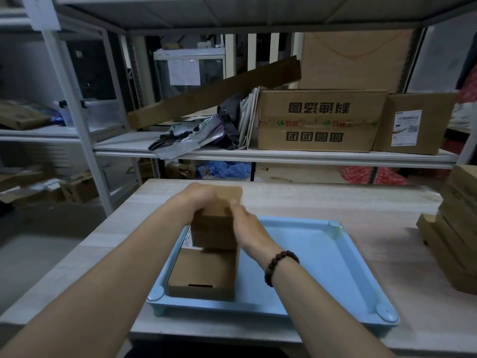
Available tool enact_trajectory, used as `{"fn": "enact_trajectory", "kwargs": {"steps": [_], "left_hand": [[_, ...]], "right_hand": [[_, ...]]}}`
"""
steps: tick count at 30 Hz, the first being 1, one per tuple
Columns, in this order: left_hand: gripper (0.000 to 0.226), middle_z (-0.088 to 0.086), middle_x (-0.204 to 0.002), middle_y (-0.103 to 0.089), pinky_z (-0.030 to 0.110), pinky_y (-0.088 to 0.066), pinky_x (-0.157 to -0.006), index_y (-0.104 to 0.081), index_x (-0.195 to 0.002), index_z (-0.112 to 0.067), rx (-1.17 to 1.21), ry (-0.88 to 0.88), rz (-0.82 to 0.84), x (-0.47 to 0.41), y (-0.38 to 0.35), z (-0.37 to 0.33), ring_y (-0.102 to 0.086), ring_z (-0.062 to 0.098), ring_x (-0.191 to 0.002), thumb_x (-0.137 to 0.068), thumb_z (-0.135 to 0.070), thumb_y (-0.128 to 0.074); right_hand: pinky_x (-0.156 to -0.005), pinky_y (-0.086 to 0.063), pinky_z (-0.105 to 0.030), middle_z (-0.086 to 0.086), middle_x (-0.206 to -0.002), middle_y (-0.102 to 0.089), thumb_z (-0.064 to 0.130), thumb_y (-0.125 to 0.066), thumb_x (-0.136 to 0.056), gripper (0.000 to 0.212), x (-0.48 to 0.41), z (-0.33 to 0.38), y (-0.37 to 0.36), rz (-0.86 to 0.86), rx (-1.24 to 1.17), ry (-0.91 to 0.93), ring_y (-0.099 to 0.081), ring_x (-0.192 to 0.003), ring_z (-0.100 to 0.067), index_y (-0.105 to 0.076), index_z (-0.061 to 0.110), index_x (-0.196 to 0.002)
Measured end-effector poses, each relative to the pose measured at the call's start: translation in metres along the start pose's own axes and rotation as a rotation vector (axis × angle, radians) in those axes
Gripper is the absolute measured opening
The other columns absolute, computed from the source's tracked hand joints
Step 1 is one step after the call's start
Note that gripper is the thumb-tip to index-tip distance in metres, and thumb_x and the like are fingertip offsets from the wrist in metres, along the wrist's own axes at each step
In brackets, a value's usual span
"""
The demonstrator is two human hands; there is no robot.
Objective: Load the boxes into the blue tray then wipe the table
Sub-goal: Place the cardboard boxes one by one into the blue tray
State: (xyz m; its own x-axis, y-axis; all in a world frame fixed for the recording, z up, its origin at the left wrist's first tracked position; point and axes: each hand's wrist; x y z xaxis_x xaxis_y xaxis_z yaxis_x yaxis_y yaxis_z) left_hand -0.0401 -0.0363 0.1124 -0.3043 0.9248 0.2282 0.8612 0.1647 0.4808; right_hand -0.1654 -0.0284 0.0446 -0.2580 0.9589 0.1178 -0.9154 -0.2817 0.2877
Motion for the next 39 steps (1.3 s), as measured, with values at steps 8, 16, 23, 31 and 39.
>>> {"fn": "enact_trajectory", "kwargs": {"steps": [8, 16, 23, 31, 39], "left_hand": [[0.059, 0.009, -0.157, -0.03, 0.055, -0.025, -0.115, -0.031, -0.15, -0.016, -0.661, -0.389, -0.378, 0.004, -0.032, -0.01, -0.025, 0.032, -0.145, -0.094, -0.029, -0.046], [0.048, 0.001, -0.143, -0.055, 0.042, -0.045, -0.093, -0.045, -0.145, -0.029, -0.513, -0.796, -0.245, 0.043, -0.129, -0.073, -0.051, 0.027, -0.128, -0.098, -0.024, -0.042], [0.05, 0.001, -0.139, -0.059, 0.039, -0.047, -0.087, -0.046, -0.144, -0.031, -0.428, -0.906, -0.168, 0.076, -0.201, -0.111, -0.056, 0.027, -0.122, -0.094, -0.023, -0.044], [0.058, -0.003, -0.151, -0.041, 0.041, -0.045, -0.098, -0.036, -0.148, -0.024, -0.452, -1.006, -0.033, 0.1, -0.254, -0.12, -0.045, 0.024, -0.132, -0.092, -0.023, -0.049], [0.057, -0.007, -0.15, -0.04, 0.039, -0.045, -0.092, -0.036, -0.148, -0.028, -0.506, -1.006, -0.005, 0.094, -0.267, -0.119, -0.048, 0.022, -0.13, -0.093, -0.027, -0.05]], "right_hand": [[-0.117, -0.028, -0.051, -0.004, -0.145, -0.053, 0.058, -0.027, -0.096, 0.062, 0.008, -0.003, 0.011, -0.203, 0.133, 0.067, -0.04, -0.139, -0.028, -0.047, 0.022, -0.142], [-0.102, -0.041, -0.041, -0.006, -0.132, -0.062, 0.018, -0.041, -0.091, 0.05, 0.06, -0.001, 0.113, -0.633, 0.335, 0.189, -0.044, -0.132, -0.029, -0.051, 0.023, -0.14], [-0.108, -0.039, -0.037, -0.004, -0.147, -0.05, 0.008, -0.049, -0.088, 0.048, 0.098, -0.011, 0.198, -0.77, 0.568, 0.266, -0.041, -0.138, -0.023, -0.052, 0.014, -0.136], [-0.117, 0.006, -0.063, -0.007, -0.155, -0.035, 0.048, -0.062, -0.082, 0.078, 0.115, -0.027, 0.293, -1.209, 1.06, 0.01, -0.017, -0.151, -0.034, -0.032, 0.019, -0.148], [-0.11, 0.008, -0.073, -0.014, -0.166, 0.002, 0.069, -0.062, -0.075, 0.111, 0.113, -0.04, 0.345, -1.206, 0.857, -0.28, 0.004, -0.149, -0.051, -0.005, 0.022, -0.157]]}}
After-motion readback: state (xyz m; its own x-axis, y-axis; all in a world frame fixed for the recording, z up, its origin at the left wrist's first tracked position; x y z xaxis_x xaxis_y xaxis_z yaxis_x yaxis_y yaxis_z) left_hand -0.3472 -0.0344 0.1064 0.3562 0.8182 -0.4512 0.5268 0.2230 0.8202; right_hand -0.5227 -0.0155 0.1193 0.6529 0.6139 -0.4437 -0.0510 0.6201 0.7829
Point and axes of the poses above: each hand's wrist, its own x-axis away from the middle knuckle, its own y-axis out of the back of the hand, z = x × y
